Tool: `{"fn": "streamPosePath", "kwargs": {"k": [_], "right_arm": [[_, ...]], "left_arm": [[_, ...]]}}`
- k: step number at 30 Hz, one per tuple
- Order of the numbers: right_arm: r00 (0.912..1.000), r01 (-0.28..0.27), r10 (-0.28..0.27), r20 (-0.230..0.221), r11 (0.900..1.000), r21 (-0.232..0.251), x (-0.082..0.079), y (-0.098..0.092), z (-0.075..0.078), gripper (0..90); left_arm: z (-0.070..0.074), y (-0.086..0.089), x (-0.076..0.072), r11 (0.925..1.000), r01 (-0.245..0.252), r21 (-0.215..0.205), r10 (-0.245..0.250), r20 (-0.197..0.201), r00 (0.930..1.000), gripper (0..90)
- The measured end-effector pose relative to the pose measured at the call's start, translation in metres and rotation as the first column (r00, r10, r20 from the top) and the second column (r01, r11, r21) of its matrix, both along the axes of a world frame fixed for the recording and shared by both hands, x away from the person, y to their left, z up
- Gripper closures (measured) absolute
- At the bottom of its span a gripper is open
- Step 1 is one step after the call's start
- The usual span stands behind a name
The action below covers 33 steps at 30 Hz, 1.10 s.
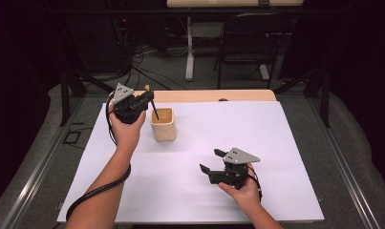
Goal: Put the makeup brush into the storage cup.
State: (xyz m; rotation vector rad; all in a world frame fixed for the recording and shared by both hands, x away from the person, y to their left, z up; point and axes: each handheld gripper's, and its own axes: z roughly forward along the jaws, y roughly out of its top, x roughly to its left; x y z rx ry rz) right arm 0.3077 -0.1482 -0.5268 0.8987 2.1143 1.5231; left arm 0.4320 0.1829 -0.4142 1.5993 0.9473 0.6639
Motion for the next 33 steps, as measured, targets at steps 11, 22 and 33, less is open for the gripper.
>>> {"fn": "streamPosePath", "kwargs": {"k": [11,22,33], "right_arm": [[1.0000,0.000,0.000,-0.002,1.000,0.000,0.000,0.000,0.000,23.1],[1.0000,0.000,0.000,-0.001,1.000,-0.001,0.000,0.000,0.000,23.2],[1.0000,-0.002,0.001,-0.004,1.000,-0.003,0.000,0.000,0.001,23.5]], "left_arm": [[-0.008,-0.002,0.001,1.0000,0.005,0.003,-0.005,-0.007,1.0000,83.0],[-0.018,-0.002,0.000,1.0000,0.007,0.005,-0.007,-0.027,0.9996,83.0],[-0.028,-0.002,-0.001,0.9999,0.011,0.003,-0.011,-0.032,0.9994,83.0]]}}
